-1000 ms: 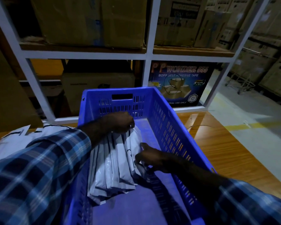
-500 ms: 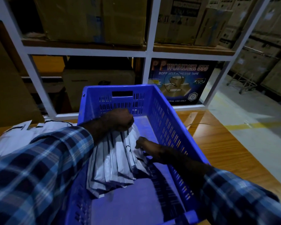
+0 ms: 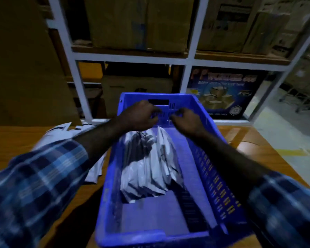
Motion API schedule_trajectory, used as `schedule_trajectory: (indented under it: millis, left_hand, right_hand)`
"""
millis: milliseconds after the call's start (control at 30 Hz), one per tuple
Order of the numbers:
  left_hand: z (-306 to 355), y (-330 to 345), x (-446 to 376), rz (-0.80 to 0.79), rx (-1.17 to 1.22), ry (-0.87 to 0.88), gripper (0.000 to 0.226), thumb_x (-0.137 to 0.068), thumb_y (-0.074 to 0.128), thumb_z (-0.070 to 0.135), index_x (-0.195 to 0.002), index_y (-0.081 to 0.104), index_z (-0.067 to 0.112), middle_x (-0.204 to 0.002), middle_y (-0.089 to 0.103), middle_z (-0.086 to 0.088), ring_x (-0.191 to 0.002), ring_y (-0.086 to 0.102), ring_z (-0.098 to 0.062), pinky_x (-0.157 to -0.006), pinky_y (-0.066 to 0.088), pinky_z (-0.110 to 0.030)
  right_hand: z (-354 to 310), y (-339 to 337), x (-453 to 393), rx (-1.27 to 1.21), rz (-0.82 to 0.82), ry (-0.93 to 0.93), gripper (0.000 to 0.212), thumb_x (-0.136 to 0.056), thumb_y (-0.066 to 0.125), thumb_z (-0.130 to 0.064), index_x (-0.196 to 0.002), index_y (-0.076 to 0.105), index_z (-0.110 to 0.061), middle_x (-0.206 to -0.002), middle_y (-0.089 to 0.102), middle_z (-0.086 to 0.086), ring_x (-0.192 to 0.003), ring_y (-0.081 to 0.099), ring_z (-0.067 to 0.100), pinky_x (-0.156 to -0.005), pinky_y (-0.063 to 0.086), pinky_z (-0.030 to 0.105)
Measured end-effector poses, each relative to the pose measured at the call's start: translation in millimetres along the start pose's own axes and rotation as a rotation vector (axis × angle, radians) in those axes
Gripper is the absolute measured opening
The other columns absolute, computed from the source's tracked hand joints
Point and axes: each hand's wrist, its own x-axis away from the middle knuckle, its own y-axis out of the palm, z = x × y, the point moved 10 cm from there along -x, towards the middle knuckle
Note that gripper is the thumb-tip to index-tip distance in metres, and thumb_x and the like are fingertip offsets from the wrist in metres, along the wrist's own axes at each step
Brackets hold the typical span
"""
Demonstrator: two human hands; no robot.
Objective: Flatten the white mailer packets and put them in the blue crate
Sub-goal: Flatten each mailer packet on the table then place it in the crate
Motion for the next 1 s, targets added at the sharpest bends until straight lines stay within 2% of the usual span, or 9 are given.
schedule_trajectory:
  millis: [100,167,300,433,600,667,733,867,1000]
  left_hand:
    - [-9,-65,52,0.292,0.108,-0.007,0.038,-0.082,0.056,0.027,-0.112,0.073,0.011,-0.101,0.073,-0.016,-0.096,0.066,-0.029,-0.087,0.043,-0.029]
    - [-24,-97,97,0.433,0.128,-0.033,0.032,-0.081,0.061,0.022,-0.108,0.075,0.010,-0.094,0.073,-0.014,-0.087,0.065,-0.025,-0.078,0.041,-0.023]
    - [-77,-107,211,0.524,0.171,-0.197,0.038,-0.084,0.055,0.033,-0.108,0.074,0.009,-0.105,0.073,-0.008,-0.099,0.063,-0.018,-0.088,0.041,-0.020]
    - [-145,-63,330,0.400,0.212,-0.433,0.048,-0.082,0.049,0.044,-0.110,0.073,0.014,-0.110,0.072,-0.006,-0.102,0.066,-0.022,-0.089,0.046,-0.028]
    - [-226,-13,456,0.219,0.074,-0.681,0.044,-0.085,0.051,0.038,-0.118,0.067,0.014,-0.116,0.065,-0.010,-0.109,0.060,-0.029,-0.088,0.051,-0.039]
    - [-258,12,488,0.049,-0.060,-0.732,0.061,-0.089,0.039,0.050,-0.129,0.059,0.008,-0.130,0.057,-0.016,-0.122,0.051,-0.036,-0.097,0.044,-0.047]
    - [-284,31,511,-0.072,-0.106,-0.826,0.081,-0.088,0.024,0.065,-0.145,0.042,0.011,-0.150,0.039,-0.018,-0.139,0.032,-0.036,-0.111,0.025,-0.053]
    - [-301,36,516,-0.066,-0.111,-0.861,0.096,-0.081,0.006,0.075,-0.154,0.022,0.015,-0.162,0.015,-0.010,-0.150,0.008,-0.025,-0.118,0.000,-0.049]
    - [-304,36,511,-0.074,-0.150,-0.853,0.094,-0.083,0.011,0.072,-0.154,0.024,0.013,-0.162,0.014,-0.011,-0.150,0.008,-0.026,-0.118,-0.001,-0.050]
  right_hand:
    - [-76,-22,16,-0.058,0.090,-0.159,0.025,-0.091,0.058,-0.032,-0.090,0.069,-0.009,-0.095,0.072,0.015,-0.098,0.065,0.031,-0.073,0.044,0.033]
    - [-126,-22,36,-0.040,0.104,-0.270,0.021,-0.091,0.059,-0.031,-0.083,0.066,-0.014,-0.092,0.072,0.013,-0.096,0.065,0.029,-0.068,0.040,0.030]
    - [-217,23,85,0.023,0.014,-0.488,0.019,-0.092,0.062,-0.033,-0.083,0.067,-0.018,-0.089,0.072,0.005,-0.096,0.066,0.027,-0.070,0.042,0.030]
    - [-262,98,124,0.042,-0.066,-0.569,0.019,-0.090,0.062,-0.036,-0.084,0.064,-0.018,-0.088,0.071,0.001,-0.090,0.067,0.024,-0.072,0.048,0.032]
    - [-272,204,154,0.056,-0.164,-0.470,0.029,-0.087,0.058,-0.049,-0.101,0.067,-0.026,-0.091,0.073,-0.005,-0.088,0.068,0.015,-0.080,0.054,0.036]
    - [-264,244,162,0.105,-0.226,-0.387,0.031,-0.090,0.058,-0.049,-0.108,0.066,-0.025,-0.094,0.074,-0.004,-0.090,0.068,0.015,-0.082,0.054,0.036]
    - [-251,275,168,0.167,-0.251,-0.296,0.034,-0.092,0.057,-0.050,-0.112,0.066,-0.024,-0.098,0.074,-0.001,-0.095,0.066,0.019,-0.082,0.053,0.035]
    - [-235,320,179,0.252,-0.258,-0.215,0.034,-0.093,0.057,-0.048,-0.108,0.066,-0.019,-0.103,0.072,0.006,-0.099,0.064,0.027,-0.077,0.049,0.033]
    - [-246,349,182,0.280,-0.240,-0.274,0.032,-0.093,0.058,-0.036,-0.112,0.066,-0.011,-0.108,0.070,0.011,-0.102,0.063,0.028,-0.079,0.050,0.035]
